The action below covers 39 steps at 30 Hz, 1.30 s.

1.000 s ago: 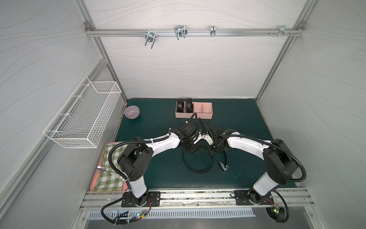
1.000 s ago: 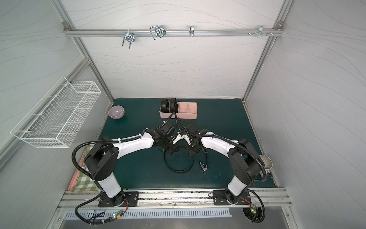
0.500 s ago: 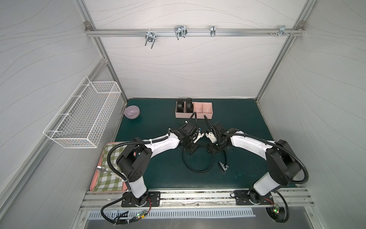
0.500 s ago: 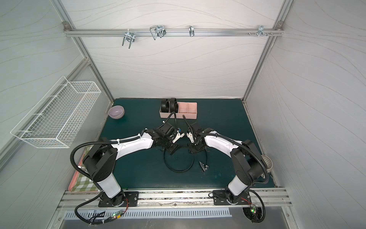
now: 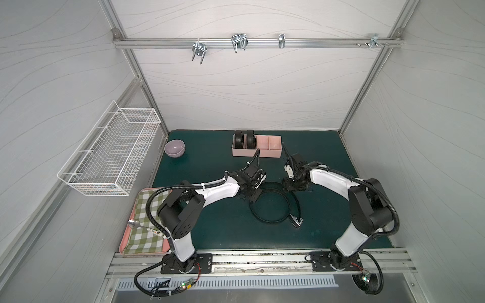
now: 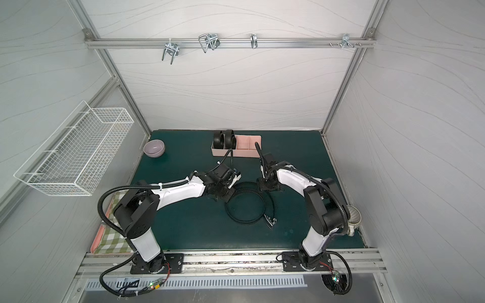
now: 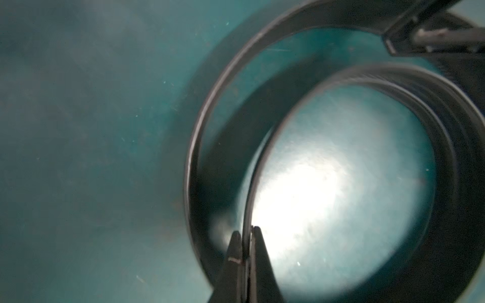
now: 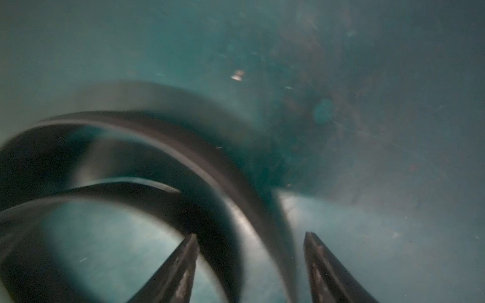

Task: Place the belts into the storage roll
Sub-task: Roll the belt at the center of the board.

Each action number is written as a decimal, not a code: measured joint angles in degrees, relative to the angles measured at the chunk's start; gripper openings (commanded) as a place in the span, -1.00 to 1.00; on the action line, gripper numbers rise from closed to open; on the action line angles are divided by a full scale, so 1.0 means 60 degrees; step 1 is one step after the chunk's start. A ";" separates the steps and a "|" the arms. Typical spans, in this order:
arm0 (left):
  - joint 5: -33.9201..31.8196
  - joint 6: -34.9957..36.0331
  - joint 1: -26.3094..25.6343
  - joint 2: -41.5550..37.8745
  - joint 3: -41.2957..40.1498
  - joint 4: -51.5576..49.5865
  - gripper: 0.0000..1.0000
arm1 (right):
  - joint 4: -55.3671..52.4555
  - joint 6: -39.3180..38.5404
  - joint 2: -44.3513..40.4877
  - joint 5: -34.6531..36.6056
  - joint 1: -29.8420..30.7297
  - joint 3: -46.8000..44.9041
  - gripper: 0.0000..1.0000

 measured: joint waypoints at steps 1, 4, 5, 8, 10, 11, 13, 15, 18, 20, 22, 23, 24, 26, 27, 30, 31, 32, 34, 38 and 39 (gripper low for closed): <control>-0.0058 -0.0055 -0.0007 0.0109 0.0073 -0.0022 -1.00 | 0.0069 0.0007 -0.0073 -0.0044 -0.0018 -0.0095 0.46; -0.0208 -0.0164 -0.0022 0.0353 0.0310 -0.0164 -1.00 | 0.0273 0.0127 -0.0780 -0.0215 -0.0058 -0.0623 0.54; -0.0244 -0.0222 -0.0022 0.0426 0.0408 -0.0237 -1.00 | 0.0288 0.0178 -0.1104 -0.0251 -0.0095 -0.0790 0.54; -0.0255 -0.0390 -0.0025 0.0685 0.0772 -0.0379 -1.00 | 0.0313 0.0266 -0.1570 -0.0324 -0.0219 -0.0867 0.49; -0.0310 -0.0565 -0.0029 0.0896 0.1013 -0.0455 -1.00 | 0.0324 0.0295 -0.1370 -0.0324 -0.0339 -0.0725 0.38; -0.0382 -0.0674 -0.0036 0.0998 0.1107 -0.0499 -1.00 | 0.0335 0.0313 -0.1100 -0.0321 -0.0386 -0.0627 0.30; -0.0539 -0.0889 -0.0051 0.1129 0.1177 -0.0517 -1.00 | 0.0342 0.0342 -0.0590 -0.0313 -0.0441 -0.0470 0.15; -0.0769 -0.1118 -0.0058 0.1162 0.1177 -0.0561 -1.00 | 0.0328 0.0372 0.0044 -0.0291 -0.0466 -0.0284 -0.15; -0.1308 -0.1428 -0.0109 0.1184 0.1220 -0.0612 -1.00 | 0.0310 0.0386 0.0670 -0.0350 -0.0477 -0.0076 -0.64; -0.1807 -0.1639 -0.0117 0.1253 0.1348 -0.0769 -1.00 | 0.0291 0.0430 0.0801 -0.0375 -0.0517 -0.0018 -0.77; -0.2331 -0.1858 -0.0036 0.1308 0.1468 -0.0947 -1.00 | 0.0233 0.0477 0.0783 -0.0470 -0.0637 -0.0018 -0.79; -0.2601 -0.1971 0.0047 0.1333 0.1530 -0.1078 -1.00 | 0.0211 0.0525 0.0739 -0.0539 -0.0725 -0.0047 -0.79; -0.2816 -0.2062 0.0164 0.1351 0.1588 -0.1209 -1.00 | 0.0215 0.0597 0.0634 -0.0608 -0.0823 -0.0146 -0.80; -0.3187 -0.2164 0.0430 0.1424 0.1810 -0.1504 -1.00 | 0.0321 0.0929 0.0135 -0.0914 -0.0958 -0.0637 -0.81; -0.3373 -0.2211 0.0565 0.1504 0.2000 -0.1668 -1.00 | 0.0404 0.1264 -0.0251 -0.1144 -0.0980 -0.1027 -0.81; -0.3676 -0.2280 0.0918 0.1927 0.2743 -0.2025 -1.00 | 0.0794 0.2539 -0.1392 -0.1647 -0.0441 -0.2229 -0.81; -0.3690 -0.2299 0.1002 0.2065 0.2947 -0.2084 -1.00 | 0.1002 0.3020 -0.1603 -0.1716 -0.0036 -0.2517 -0.79; -0.3679 -0.2320 0.1100 0.2237 0.3158 -0.2153 -1.00 | 0.1290 0.3570 -0.1752 -0.1803 0.0495 -0.2783 -0.78; -0.3628 -0.2390 0.1242 0.2477 0.3384 -0.2266 -1.00 | 0.1887 0.4612 -0.1796 -0.1898 0.1446 -0.3144 -0.76; -0.3435 -0.2572 0.1362 0.2612 0.3417 -0.2419 -1.00 | 0.3024 0.6459 -0.1727 -0.1854 0.2572 -0.3544 -0.71; -0.3402 -0.2626 0.1362 0.2612 0.3417 -0.2441 -1.00 | 0.3300 0.6823 -0.1657 -0.1836 0.2663 -0.3581 -0.71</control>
